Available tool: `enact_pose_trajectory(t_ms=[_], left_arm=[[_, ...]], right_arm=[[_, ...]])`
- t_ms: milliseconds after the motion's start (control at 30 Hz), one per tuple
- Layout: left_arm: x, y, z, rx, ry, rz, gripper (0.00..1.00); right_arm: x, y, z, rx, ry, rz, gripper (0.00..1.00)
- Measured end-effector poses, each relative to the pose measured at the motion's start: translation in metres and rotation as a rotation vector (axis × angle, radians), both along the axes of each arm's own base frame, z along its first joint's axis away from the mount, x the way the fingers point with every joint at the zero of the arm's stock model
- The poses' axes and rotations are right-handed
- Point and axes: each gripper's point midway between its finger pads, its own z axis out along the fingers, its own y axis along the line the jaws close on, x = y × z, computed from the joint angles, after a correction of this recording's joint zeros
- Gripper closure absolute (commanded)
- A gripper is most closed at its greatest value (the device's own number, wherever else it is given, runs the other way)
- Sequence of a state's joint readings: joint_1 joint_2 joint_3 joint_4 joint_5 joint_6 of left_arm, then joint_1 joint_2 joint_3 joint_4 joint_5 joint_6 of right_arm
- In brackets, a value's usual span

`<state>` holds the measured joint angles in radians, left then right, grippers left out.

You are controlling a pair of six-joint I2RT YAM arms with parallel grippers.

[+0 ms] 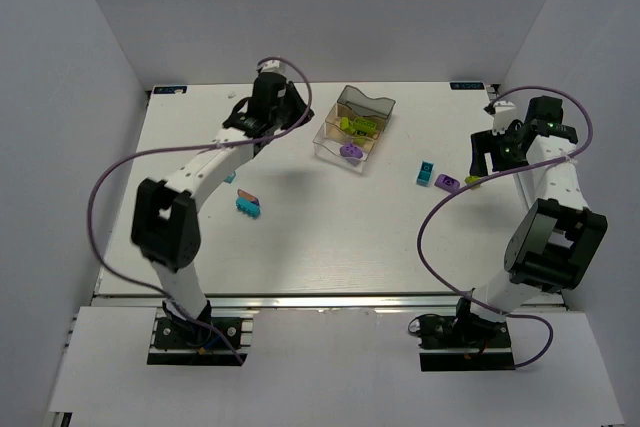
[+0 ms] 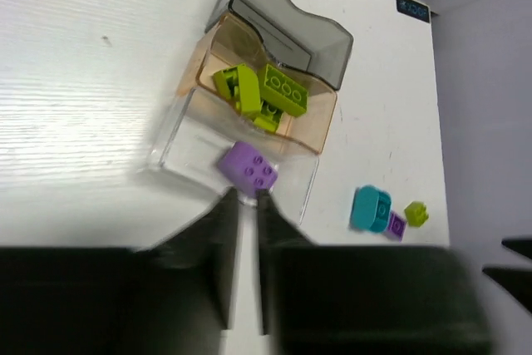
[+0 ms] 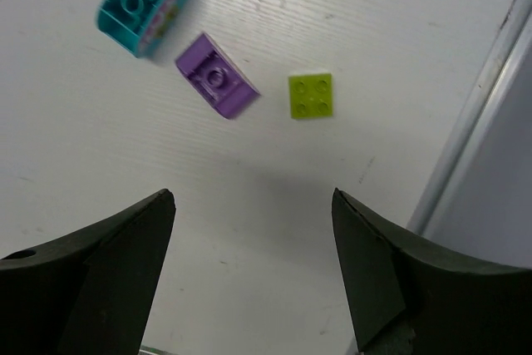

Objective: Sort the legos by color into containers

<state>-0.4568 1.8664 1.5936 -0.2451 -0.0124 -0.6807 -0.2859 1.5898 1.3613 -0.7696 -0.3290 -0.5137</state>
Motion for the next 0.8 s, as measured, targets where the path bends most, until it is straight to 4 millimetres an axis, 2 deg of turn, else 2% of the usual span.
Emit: enact_pose_trajectory(t_ms=[67, 167, 267, 400, 467, 633, 800], left_arm=[[-0.023, 0.018, 0.016, 0.005, -0.043, 0.004, 0.41], [-0.055, 0.047, 0.022, 0.015, -0.071, 0.025, 0.31], [-0.082, 0.076, 0.004, 0.042, -0.050, 0.056, 0.29], [-0.119, 0.108, -0.032, 0.101, 0.041, 0.087, 0.28], [-0.134, 0.118, -0.039, 0.119, 0.058, 0.100, 0.27], [-0.163, 0.136, -0.029, 0.119, 0.024, 0.134, 0.25], [-0.175, 0.145, -0.020, 0.100, -0.008, 0.172, 0.25]], right_arm=[[-0.002, -0.008, -0.010, -0.057, 0.036, 0.003, 0.18], [-0.002, -0.015, -0.027, -0.116, 0.097, 0.019, 0.19], [0.006, -0.020, -0.042, -0.151, 0.156, 0.038, 0.21], [0.026, -0.025, -0.063, -0.180, 0.201, 0.063, 0.27], [0.031, -0.025, -0.073, -0.186, 0.224, 0.073, 0.28], [0.032, -0.022, -0.096, -0.190, 0.278, 0.097, 0.30], [0.033, -0.022, -0.110, -0.199, 0.311, 0.108, 0.32]])
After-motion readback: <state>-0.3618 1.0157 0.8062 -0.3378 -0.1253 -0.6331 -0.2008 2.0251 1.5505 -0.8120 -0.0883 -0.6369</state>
